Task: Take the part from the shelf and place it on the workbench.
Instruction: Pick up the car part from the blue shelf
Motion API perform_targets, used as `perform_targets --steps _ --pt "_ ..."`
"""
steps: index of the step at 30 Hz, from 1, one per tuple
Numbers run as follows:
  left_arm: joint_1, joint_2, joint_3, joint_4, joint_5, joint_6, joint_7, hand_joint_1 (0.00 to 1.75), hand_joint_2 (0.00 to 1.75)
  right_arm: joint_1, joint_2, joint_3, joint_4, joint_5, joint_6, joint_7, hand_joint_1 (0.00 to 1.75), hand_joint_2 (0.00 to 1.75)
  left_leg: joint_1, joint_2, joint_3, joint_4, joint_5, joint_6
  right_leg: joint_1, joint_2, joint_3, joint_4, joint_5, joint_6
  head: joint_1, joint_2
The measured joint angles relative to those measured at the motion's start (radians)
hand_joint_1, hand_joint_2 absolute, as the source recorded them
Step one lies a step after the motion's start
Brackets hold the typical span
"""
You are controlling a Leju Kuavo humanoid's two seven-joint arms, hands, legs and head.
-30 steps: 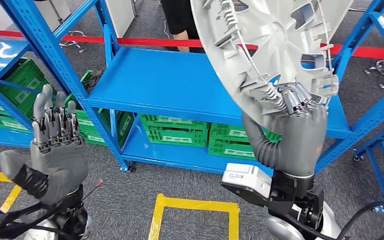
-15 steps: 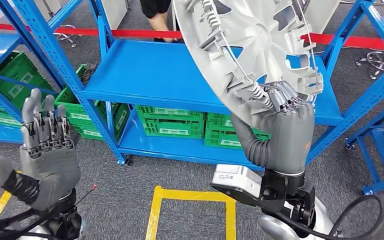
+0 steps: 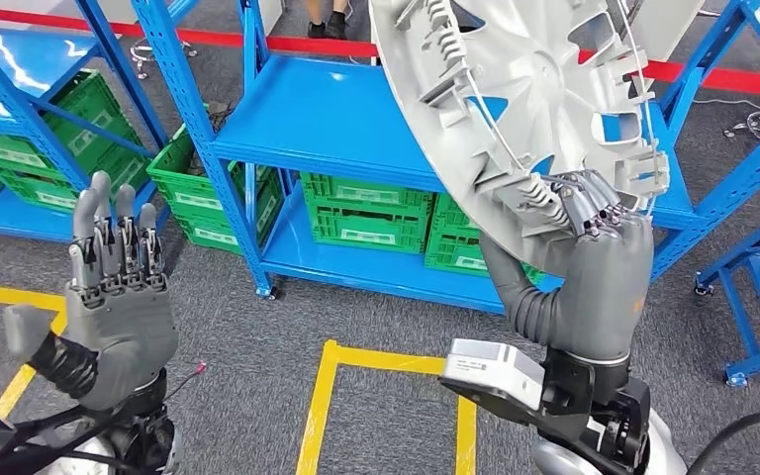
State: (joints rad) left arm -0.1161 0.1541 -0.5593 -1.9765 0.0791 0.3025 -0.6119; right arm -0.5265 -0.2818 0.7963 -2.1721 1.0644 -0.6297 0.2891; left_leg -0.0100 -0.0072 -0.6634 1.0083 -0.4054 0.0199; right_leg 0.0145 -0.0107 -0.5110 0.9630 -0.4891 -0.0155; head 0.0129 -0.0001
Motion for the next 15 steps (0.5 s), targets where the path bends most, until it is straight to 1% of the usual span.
perform_targets --steps 1,2,3,4,5,6,7,8,9,10,11,12,13,14,15 --pt "0.000 0.000 0.000 0.000 0.000 0.000 0.000 0.00 0.00 0.000 0.000 0.000 0.000 -0.001 0.001 0.000 1.75 1.75 0.001 -0.001 -0.014 0.031 -0.030 -0.007 -0.004 -0.002 -0.004 -0.007 0.010 -0.002 -0.005 0.000" --pt "0.001 0.001 0.000 0.000 0.001 0.000 0.000 0.00 0.00 0.000 0.000 0.000 0.000 -0.002 0.002 0.001 1.75 1.75 0.005 0.000 -0.035 0.083 -0.073 -0.014 -0.006 -0.004 -0.009 -0.008 0.019 -0.003 -0.011 0.000" --pt "0.001 0.001 -0.001 0.000 0.002 0.000 0.000 0.00 0.00 0.001 -0.001 0.000 0.000 -0.004 0.002 0.002 1.75 1.75 0.010 0.001 -0.055 0.149 -0.115 -0.021 -0.007 -0.004 -0.019 -0.008 0.026 -0.005 -0.018 0.000" --pt "0.001 0.001 -0.001 0.000 0.002 0.000 0.000 0.00 0.00 0.001 -0.001 0.000 0.000 -0.006 0.003 0.002 1.75 1.75 0.015 0.002 -0.072 0.212 -0.144 -0.026 -0.007 -0.004 -0.030 -0.006 0.033 -0.005 -0.023 0.000" --pt "0.002 0.002 -0.002 0.000 0.003 0.000 0.001 0.00 0.00 0.002 -0.001 0.000 0.000 -0.008 0.004 0.003 1.75 1.75 0.018 0.003 -0.081 0.255 -0.153 -0.031 -0.007 -0.004 -0.041 -0.003 0.039 -0.004 -0.027 0.000" --pt "0.001 0.002 -0.002 0.000 0.003 0.000 0.001 0.00 0.00 0.002 -0.002 0.000 0.000 -0.010 0.005 0.003 1.75 1.75 0.021 0.004 -0.074 0.268 -0.145 -0.033 -0.008 -0.004 -0.053 0.001 0.045 -0.002 -0.032 0.000" --pt "0.001 0.002 -0.002 0.000 0.004 0.000 0.001 0.00 0.00 0.003 -0.002 0.000 0.000 -0.012 0.006 0.004 1.75 1.75 0.022 0.004 -0.045 0.238 -0.121 -0.034 -0.009 -0.004 -0.065 0.007 0.050 0.000 -0.038 0.000" --pt "0.000 0.002 -0.003 0.000 0.004 0.000 0.001 0.00 0.00 0.003 -0.002 0.001 0.000 -0.014 0.007 0.005 1.75 1.75 0.024 0.005 -0.001 0.181 -0.097 -0.033 -0.009 -0.003 -0.076 0.014 0.054 0.003 -0.044 0.000" --pt "-0.001 0.002 -0.003 0.000 0.004 0.000 0.001 0.00 0.00 0.003 -0.002 0.000 0.000 -0.017 0.007 0.005 1.75 1.75 0.024 0.005 0.048 0.111 -0.088 -0.030 -0.009 -0.003 -0.085 0.021 0.057 0.006 -0.050 0.000" --pt "-0.002 0.002 -0.004 0.000 0.004 0.000 0.001 0.00 0.00 0.003 -0.002 0.000 0.000 -0.020 0.008 0.006 1.75 1.75 0.022 0.005 0.095 0.046 -0.087 -0.025 -0.009 -0.004 -0.093 0.027 0.060 0.010 -0.053 0.000" --pt "-0.003 0.002 -0.004 0.000 0.004 0.000 0.001 0.00 0.00 0.002 -0.002 0.000 0.000 -0.023 0.009 0.006 1.75 1.75 0.020 0.005 0.121 0.008 -0.094 -0.018 -0.009 -0.004 -0.098 0.031 0.064 0.015 -0.054 0.000" --pt "-0.004 0.002 -0.004 0.000 0.004 0.000 0.001 0.00 0.00 0.001 -0.003 0.000 0.000 -0.026 0.009 0.007 1.75 1.75 0.017 0.004 0.133 -0.011 -0.101 -0.012 -0.010 -0.004 -0.102 0.033 0.069 0.021 -0.055 0.000" --pt "-0.004 0.002 -0.005 -0.001 0.004 0.000 0.002 0.00 0.00 0.000 -0.004 0.000 0.000 -0.029 0.010 0.007 1.75 1.75 0.014 0.003 0.135 -0.017 -0.096 -0.005 -0.010 -0.005 -0.105 0.033 0.076 0.028 -0.054 0.000" --pt "-0.004 0.003 -0.005 -0.001 0.004 0.000 0.002 0.00 0.00 0.000 -0.005 0.000 0.000 -0.033 0.011 0.007 1.75 1.75 0.015 0.004 0.130 -0.020 -0.088 0.003 -0.012 -0.004 -0.109 0.034 0.078 0.034 -0.054 0.000" --pt "-0.005 0.003 -0.005 0.000 0.005 0.000 0.003 0.00 0.00 0.000 -0.007 0.000 0.000 -0.038 0.011 0.007 1.75 1.75 0.017 0.005 0.127 -0.025 -0.080 0.011 -0.013 -0.001 -0.119 0.043 0.069 0.040 -0.053 0.000"
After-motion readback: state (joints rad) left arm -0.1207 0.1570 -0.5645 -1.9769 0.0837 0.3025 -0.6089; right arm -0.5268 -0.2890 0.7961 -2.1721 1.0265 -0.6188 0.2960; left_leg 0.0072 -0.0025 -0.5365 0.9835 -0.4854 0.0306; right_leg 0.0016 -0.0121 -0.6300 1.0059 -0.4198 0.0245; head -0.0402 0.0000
